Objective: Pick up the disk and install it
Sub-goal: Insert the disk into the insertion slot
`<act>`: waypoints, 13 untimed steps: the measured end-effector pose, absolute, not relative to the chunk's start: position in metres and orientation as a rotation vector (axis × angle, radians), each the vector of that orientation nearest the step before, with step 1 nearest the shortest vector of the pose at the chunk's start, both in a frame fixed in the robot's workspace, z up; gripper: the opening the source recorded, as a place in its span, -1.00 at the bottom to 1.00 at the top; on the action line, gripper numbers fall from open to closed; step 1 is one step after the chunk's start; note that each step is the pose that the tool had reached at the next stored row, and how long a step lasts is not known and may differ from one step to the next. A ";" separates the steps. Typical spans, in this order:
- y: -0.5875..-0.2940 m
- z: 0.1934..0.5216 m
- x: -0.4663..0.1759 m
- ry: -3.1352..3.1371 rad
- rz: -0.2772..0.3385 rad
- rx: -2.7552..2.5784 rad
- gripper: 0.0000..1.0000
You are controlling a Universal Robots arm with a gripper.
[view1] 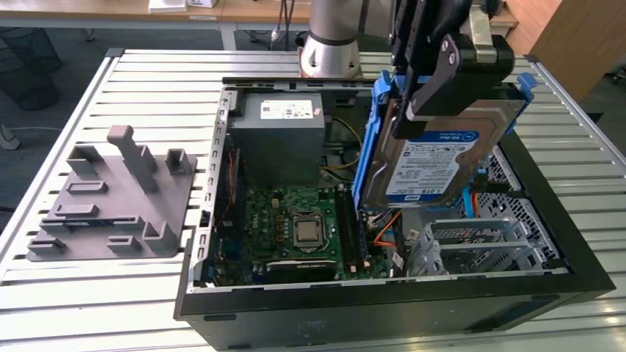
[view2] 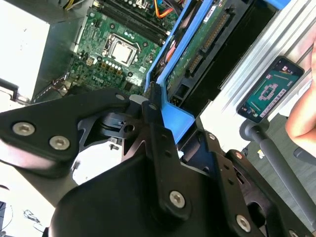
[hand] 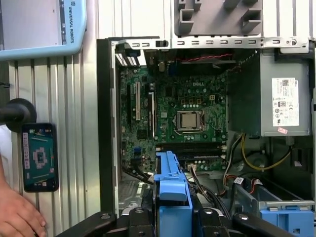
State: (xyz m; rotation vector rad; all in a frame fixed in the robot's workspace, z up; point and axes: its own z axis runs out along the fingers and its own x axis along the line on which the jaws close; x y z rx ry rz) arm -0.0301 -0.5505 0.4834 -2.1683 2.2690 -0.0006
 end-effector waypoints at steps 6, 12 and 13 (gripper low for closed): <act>-0.559 0.475 -0.025 2.269 0.000 -2.168 -0.26; -0.559 0.475 -0.024 2.269 0.000 -2.168 -0.26; -0.559 0.475 -0.024 2.269 0.000 -2.168 -0.26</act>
